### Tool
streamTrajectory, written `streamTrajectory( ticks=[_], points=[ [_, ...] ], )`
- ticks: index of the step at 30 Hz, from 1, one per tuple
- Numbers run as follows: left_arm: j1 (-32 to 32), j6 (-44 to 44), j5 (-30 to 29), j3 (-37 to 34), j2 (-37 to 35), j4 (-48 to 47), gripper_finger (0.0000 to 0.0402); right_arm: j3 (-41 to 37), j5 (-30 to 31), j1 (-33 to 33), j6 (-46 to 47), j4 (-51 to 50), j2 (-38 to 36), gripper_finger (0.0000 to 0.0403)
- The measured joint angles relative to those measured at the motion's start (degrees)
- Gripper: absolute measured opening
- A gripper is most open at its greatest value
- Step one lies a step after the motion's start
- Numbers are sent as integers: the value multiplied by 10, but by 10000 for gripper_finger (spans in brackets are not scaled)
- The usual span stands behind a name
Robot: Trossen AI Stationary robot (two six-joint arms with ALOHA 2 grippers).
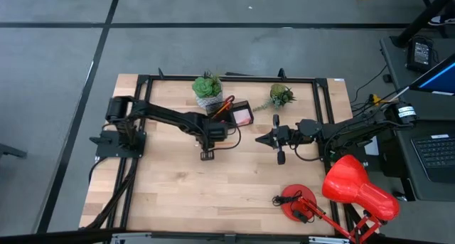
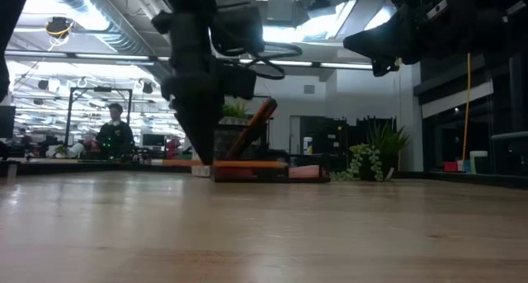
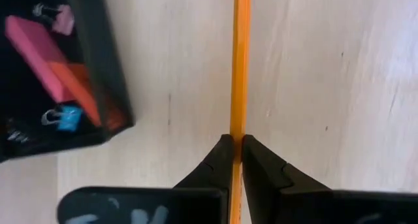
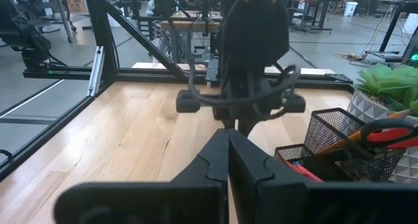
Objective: Pick and place office supplies into organizer
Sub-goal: Put the orange pencil into the black desk organizer
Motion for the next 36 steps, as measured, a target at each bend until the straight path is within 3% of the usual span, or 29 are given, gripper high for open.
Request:
streamTrajectory(
  ticks=[9, 20, 26, 36],
  points=[
    [-4, 29, -18, 1, -72, 0, 15, 0, 0, 0, -2, 0, 0, 7],
    [19, 92, -57, 2, -212, 37, 14, 0, 0, 0, -2, 0, 0, 7],
    [63, 142, -50, -36, -269, 148, 10, 0, 0, 0, -4, 1, 0, 7],
    [158, 115, -8, -193, -318, 356, 2, 0, 0, 0, -11, 1, 0, 7]
  ],
)
